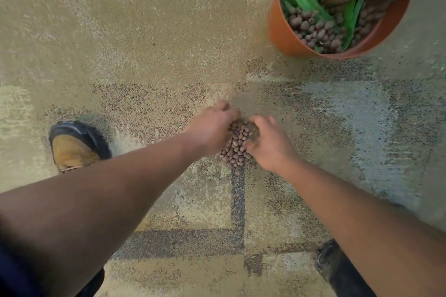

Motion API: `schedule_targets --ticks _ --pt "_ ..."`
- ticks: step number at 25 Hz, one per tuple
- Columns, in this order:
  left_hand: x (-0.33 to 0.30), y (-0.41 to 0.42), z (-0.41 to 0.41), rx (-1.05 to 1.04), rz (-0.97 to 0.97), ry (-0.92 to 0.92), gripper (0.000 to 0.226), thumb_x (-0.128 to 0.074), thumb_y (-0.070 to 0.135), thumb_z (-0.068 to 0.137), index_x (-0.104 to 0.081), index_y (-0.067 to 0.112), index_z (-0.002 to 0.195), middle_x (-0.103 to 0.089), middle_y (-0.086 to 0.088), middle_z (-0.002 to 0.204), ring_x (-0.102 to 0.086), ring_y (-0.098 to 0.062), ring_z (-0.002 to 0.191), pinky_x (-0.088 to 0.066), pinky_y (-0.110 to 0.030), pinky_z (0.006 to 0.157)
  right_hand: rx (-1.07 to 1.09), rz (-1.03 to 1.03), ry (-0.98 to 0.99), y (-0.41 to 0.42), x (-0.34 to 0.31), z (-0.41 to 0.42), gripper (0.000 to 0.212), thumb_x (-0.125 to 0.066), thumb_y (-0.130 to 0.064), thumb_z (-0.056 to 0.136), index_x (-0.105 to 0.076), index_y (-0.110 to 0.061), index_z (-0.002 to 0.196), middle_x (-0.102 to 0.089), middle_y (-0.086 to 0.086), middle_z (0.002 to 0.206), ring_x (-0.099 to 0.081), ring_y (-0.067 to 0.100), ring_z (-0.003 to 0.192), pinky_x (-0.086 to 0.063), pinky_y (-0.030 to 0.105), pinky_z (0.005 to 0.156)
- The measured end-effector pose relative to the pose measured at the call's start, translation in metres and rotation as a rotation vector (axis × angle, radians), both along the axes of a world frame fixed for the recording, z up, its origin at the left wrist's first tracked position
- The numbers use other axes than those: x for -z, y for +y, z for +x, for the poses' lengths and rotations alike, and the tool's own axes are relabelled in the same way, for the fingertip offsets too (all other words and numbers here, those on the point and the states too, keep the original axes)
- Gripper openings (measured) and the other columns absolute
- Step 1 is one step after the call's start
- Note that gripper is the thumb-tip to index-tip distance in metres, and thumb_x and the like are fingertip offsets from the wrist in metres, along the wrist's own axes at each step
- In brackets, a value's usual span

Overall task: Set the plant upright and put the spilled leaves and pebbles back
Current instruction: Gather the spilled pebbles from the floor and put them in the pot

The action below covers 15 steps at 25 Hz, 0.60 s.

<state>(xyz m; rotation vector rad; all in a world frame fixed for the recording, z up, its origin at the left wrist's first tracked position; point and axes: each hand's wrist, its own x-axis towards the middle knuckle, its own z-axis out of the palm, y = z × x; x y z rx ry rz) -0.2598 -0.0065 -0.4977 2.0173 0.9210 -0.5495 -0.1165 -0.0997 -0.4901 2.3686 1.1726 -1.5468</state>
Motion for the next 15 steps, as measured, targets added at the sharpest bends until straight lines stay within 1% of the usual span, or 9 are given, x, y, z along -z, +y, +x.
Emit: schedule_targets --ticks 2,3,5,7,8,9,11,13,15 --pt "0.01 -0.013 -0.007 -0.053 -0.024 0.03 0.05 -0.067 0.006 0.093 -0.054 0.024 0.137 -0.051 -0.002 0.127 -0.058 -0.021 0.107 -0.055 -0.032 0.095 0.053 0.023 0.004 -0.001 0.014 -0.011 0.058 -0.072 -0.015 0.091 -0.047 -0.023 0.143 -0.044 0.005 0.138 -0.058 0.019 0.116 -0.053 0.041 0.105" --pt "0.013 -0.017 -0.008 -0.077 -0.014 0.019 0.049 -0.066 0.006 0.093 -0.054 0.023 0.137 -0.051 -0.003 0.126 -0.058 -0.02 0.101 -0.057 -0.03 0.09 0.058 0.041 -0.01 -0.001 0.019 -0.015 0.054 -0.071 -0.013 0.092 -0.048 -0.023 0.14 -0.045 0.005 0.135 -0.057 0.02 0.115 -0.054 0.041 0.104" --pt "0.016 -0.022 -0.006 -0.089 0.011 0.003 0.043 -0.064 0.006 0.094 -0.055 0.023 0.133 -0.05 -0.004 0.123 -0.054 -0.017 0.093 -0.059 -0.029 0.083 0.033 0.066 -0.037 0.0 0.024 -0.019 0.038 -0.069 -0.01 0.093 -0.053 -0.021 0.126 -0.049 0.005 0.128 -0.057 0.02 0.111 -0.055 0.037 0.1" --pt "0.018 -0.023 -0.005 -0.088 0.015 0.012 0.038 -0.065 0.008 0.094 -0.058 0.023 0.129 -0.049 -0.003 0.12 -0.053 -0.017 0.091 -0.059 -0.028 0.081 0.012 0.086 -0.054 -0.003 0.027 -0.02 0.02 -0.066 -0.009 0.095 -0.054 -0.021 0.107 -0.05 0.001 0.119 -0.057 0.018 0.101 -0.054 0.031 0.092" --pt "0.018 -0.023 -0.004 -0.088 0.008 0.017 0.037 -0.066 0.009 0.094 -0.059 0.023 0.128 -0.049 -0.002 0.12 -0.055 -0.018 0.092 -0.06 -0.028 0.08 0.015 0.095 -0.058 -0.005 0.027 -0.02 0.017 -0.065 -0.01 0.096 -0.055 -0.022 0.102 -0.049 -0.001 0.116 -0.056 0.017 0.098 -0.052 0.028 0.09" --pt "0.018 -0.021 -0.003 -0.08 0.006 0.021 0.036 -0.067 0.011 0.094 -0.059 0.023 0.127 -0.05 -0.001 0.12 -0.057 -0.019 0.095 -0.06 -0.029 0.08 0.026 0.104 -0.059 -0.008 0.028 -0.018 0.013 -0.065 -0.01 0.096 -0.058 -0.021 0.1 -0.049 -0.002 0.114 -0.057 0.016 0.097 -0.051 0.027 0.088" --pt "0.017 -0.019 -0.004 -0.048 0.015 0.022 0.034 -0.068 0.014 0.094 -0.061 0.022 0.126 -0.051 -0.001 0.122 -0.06 -0.021 0.099 -0.062 -0.031 0.08 0.057 0.12 -0.059 -0.014 0.028 -0.015 0.01 -0.064 -0.011 0.097 -0.065 -0.019 0.102 -0.051 -0.005 0.113 -0.058 0.017 0.099 -0.054 0.027 0.089" --pt "0.017 -0.018 -0.007 -0.024 0.039 0.018 0.034 -0.069 0.015 0.095 -0.062 0.021 0.128 -0.052 0.0 0.122 -0.061 -0.02 0.101 -0.062 -0.029 0.081 0.083 0.129 -0.068 -0.018 0.028 -0.011 0.015 -0.063 -0.01 0.097 -0.069 -0.019 0.107 -0.059 -0.004 0.116 -0.06 0.017 0.1 -0.058 0.032 0.092" --pt "0.017 -0.019 -0.009 0.021 0.077 0.006 0.037 -0.069 0.013 0.095 -0.062 0.019 0.13 -0.054 0.001 0.123 -0.061 -0.018 0.101 -0.061 -0.029 0.082 0.073 0.13 -0.083 -0.023 0.028 -0.008 0.018 -0.062 -0.01 0.097 -0.07 -0.018 0.11 -0.062 -0.002 0.117 -0.061 0.016 0.098 -0.06 0.032 0.091"
